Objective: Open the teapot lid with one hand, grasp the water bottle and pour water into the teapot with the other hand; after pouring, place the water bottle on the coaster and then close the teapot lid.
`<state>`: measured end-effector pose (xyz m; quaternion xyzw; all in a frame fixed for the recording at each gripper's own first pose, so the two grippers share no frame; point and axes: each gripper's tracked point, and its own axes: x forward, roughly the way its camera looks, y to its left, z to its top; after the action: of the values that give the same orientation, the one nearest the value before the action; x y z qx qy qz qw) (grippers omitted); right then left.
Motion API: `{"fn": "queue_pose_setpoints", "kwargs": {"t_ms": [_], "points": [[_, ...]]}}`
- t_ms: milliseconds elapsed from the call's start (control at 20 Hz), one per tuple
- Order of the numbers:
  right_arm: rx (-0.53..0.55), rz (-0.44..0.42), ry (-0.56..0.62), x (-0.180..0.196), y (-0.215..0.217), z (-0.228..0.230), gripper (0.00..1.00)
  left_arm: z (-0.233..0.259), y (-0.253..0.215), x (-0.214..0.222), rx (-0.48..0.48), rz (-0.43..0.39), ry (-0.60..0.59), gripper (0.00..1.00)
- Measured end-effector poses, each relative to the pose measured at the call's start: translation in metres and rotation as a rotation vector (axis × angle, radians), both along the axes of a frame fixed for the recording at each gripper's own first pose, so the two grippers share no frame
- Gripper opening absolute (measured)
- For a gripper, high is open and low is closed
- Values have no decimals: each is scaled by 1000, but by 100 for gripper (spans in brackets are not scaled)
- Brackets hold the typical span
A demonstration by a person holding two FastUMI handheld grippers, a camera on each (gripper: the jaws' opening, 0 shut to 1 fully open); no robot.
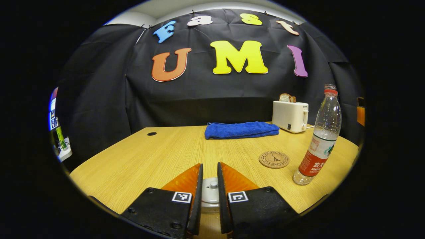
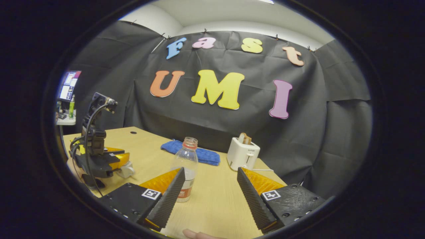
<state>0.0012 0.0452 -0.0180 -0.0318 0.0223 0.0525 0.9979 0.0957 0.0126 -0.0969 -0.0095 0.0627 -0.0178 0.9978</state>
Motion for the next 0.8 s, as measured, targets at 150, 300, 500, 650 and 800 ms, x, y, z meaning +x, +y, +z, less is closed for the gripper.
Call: {"fn": "queue_pose_setpoints", "kwargs": {"t_ms": [150, 300, 500, 650, 800], "points": [[-1, 0, 6, 1, 1, -3, 98, 2, -2, -2, -5, -8, -3, 14], [-1, 3, 10, 2, 2, -4, 95, 2, -2, -2, -6, -12, -2, 6], [-2, -1, 21, 5, 2, -8, 95, 3, -1, -2, -30, -27, 2, 3], [-8, -3, 20, 6, 3, -9, 94, 5, -1, -4, -45, -35, 2, 3], [-9, 4, 28, 8, 4, -13, 98, 11, -1, -5, -32, -29, -20, 3]]}}
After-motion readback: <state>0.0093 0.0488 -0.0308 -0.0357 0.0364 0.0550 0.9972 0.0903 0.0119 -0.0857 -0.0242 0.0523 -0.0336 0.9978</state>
